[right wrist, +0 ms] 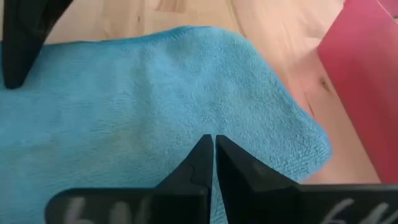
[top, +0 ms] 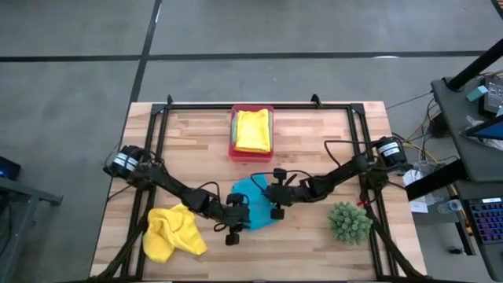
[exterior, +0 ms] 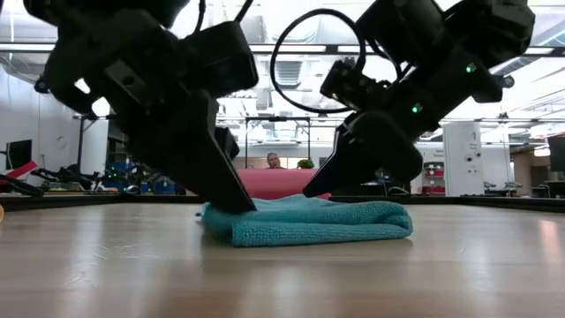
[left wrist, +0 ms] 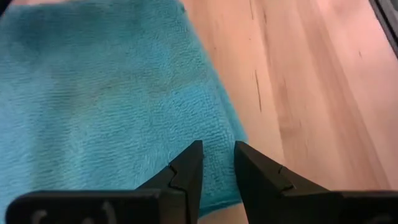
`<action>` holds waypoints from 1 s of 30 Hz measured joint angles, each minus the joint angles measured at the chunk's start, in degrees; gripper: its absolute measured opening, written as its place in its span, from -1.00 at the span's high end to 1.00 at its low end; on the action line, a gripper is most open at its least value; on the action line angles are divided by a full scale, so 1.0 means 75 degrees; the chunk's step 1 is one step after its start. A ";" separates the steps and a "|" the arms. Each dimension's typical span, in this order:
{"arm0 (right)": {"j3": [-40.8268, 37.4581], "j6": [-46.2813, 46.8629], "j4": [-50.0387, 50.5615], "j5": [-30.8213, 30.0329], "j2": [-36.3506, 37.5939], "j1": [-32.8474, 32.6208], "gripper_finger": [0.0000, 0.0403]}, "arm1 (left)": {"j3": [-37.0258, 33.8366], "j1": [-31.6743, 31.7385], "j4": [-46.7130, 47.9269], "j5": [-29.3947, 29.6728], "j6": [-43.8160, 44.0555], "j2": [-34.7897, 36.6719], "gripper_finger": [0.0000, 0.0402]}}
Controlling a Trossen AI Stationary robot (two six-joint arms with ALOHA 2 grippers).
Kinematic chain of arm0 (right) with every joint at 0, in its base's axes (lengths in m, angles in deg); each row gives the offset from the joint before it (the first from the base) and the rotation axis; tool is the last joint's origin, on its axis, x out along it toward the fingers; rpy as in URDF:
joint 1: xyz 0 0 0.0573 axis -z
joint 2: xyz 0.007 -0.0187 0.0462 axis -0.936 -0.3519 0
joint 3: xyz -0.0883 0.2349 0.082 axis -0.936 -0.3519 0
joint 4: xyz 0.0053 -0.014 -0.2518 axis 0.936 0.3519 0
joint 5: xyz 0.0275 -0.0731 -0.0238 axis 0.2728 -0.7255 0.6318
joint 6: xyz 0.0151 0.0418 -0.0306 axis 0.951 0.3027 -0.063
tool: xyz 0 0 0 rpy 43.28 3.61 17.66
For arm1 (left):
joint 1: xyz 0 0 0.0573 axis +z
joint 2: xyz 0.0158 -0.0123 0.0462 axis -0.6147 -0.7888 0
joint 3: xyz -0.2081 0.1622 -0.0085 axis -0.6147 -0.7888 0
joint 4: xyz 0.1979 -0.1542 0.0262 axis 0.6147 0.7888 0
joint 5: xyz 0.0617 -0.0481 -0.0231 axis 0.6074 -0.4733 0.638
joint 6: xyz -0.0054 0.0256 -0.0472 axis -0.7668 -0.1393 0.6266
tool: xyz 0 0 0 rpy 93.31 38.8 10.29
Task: Fold microfiber towels
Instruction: Fold the blue towel
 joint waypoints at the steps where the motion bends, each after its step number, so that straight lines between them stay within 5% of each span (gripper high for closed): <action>1: -0.0002 -0.0015 0.0003 0.0001 -0.0027 0.0015 0.95 | 0.0005 -0.0001 -0.0150 -0.0005 0.0012 -0.0092 0.61; 13: -0.0012 -0.0093 0.0007 -0.0087 -0.0099 0.0201 0.96 | 0.0032 -0.0065 -0.0562 -0.0303 0.0276 -0.0217 0.62; 24: -0.0020 -0.0135 0.0470 0.0037 0.0596 -0.0034 0.96 | 0.0003 -0.0073 0.0343 -0.0596 0.0047 0.0729 0.62; 30: -0.0020 -0.0071 0.0806 0.1703 0.0964 -0.0334 0.96 | -0.0001 -0.0041 0.1478 -0.0138 -0.0176 0.1216 0.62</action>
